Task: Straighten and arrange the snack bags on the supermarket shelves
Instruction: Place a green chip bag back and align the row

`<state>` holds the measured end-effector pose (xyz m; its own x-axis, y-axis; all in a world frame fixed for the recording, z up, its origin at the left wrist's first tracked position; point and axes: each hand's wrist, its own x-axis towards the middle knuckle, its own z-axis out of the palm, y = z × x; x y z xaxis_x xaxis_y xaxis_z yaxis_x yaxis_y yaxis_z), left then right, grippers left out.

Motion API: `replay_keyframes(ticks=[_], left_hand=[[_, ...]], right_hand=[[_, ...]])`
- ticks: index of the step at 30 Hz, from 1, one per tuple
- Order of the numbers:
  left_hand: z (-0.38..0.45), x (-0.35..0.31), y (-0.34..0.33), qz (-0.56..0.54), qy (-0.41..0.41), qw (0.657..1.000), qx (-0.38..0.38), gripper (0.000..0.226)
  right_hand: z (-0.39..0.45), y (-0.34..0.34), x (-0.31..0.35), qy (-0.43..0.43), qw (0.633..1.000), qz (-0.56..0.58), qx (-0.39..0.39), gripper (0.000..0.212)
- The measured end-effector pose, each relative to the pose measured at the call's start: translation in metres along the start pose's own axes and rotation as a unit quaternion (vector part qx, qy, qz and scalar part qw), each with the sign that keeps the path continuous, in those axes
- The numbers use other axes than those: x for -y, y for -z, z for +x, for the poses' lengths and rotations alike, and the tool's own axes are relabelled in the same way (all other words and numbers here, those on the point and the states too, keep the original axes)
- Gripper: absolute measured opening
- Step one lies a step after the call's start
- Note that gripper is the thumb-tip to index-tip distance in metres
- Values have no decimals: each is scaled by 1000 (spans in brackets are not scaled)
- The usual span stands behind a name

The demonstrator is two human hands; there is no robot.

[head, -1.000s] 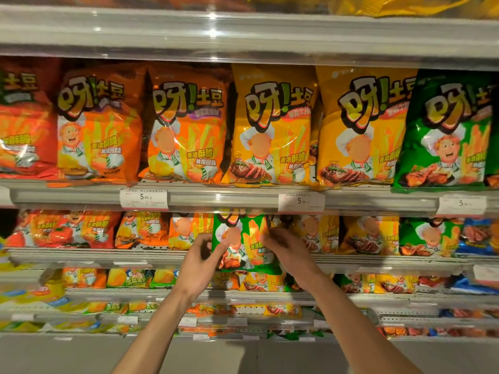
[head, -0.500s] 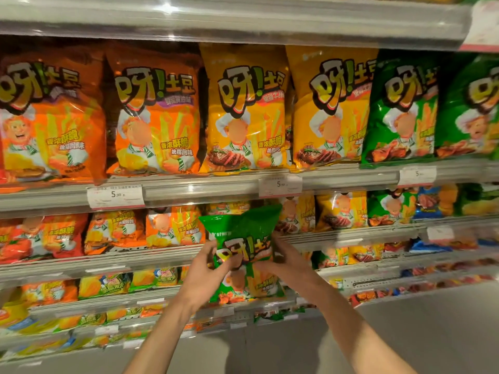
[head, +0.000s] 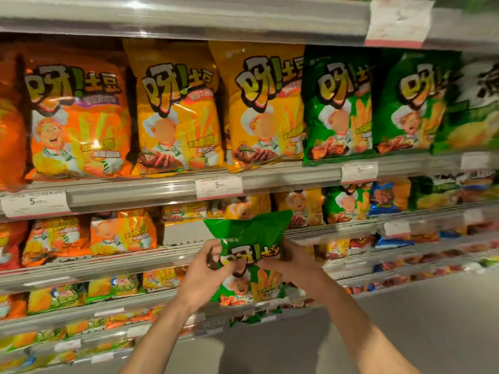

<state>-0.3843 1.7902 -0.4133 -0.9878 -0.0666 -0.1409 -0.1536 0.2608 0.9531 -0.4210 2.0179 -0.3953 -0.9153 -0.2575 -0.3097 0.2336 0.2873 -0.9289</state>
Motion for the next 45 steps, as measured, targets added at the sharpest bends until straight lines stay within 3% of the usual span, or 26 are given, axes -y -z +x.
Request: replay_keyframes(ticks=[3, 9, 12, 14, 18, 25, 30, 34, 40, 45], left_hand=[[5, -16, -34, 6, -1, 1000, -19, 40], [23, -60, -106, 30, 18, 999, 20, 50], [32, -71, -124, -17, 9, 1000, 11, 42], [47, -72, -140, -20, -5, 999, -46, 32], [80, -74, -164, 126, -48, 981, -142, 43], [123, -72, -191, 326, -25, 935, -137, 69], [125, -74, -188, 222, -58, 959, -167, 68], [125, -74, -185, 181, -88, 962, -182, 42], [115, -76, -177, 160, -103, 964, -184, 46], [84, -67, -159, 125, -105, 970, -180, 67]], right_hand=[[4, 38, -6, 7, 1000, -1, 15, 39], [12, 134, -25, 22, 1000, 8, 11, 32], [15, 169, -30, 27, 999, 17, -6, 32], [15, 190, -35, 26, 1000, 13, -3, 33], [15, 215, -42, 37, 999, 12, -6, 32], [12, 233, -61, 44, 999, 21, -24, 28], [9, 237, -66, 40, 998, 31, -42, 27], [9, 235, -67, 41, 997, 43, -43, 28], [8, 237, -65, 46, 998, 39, -24, 30], [5, 240, -66, 43, 996, 70, 28, 44]])
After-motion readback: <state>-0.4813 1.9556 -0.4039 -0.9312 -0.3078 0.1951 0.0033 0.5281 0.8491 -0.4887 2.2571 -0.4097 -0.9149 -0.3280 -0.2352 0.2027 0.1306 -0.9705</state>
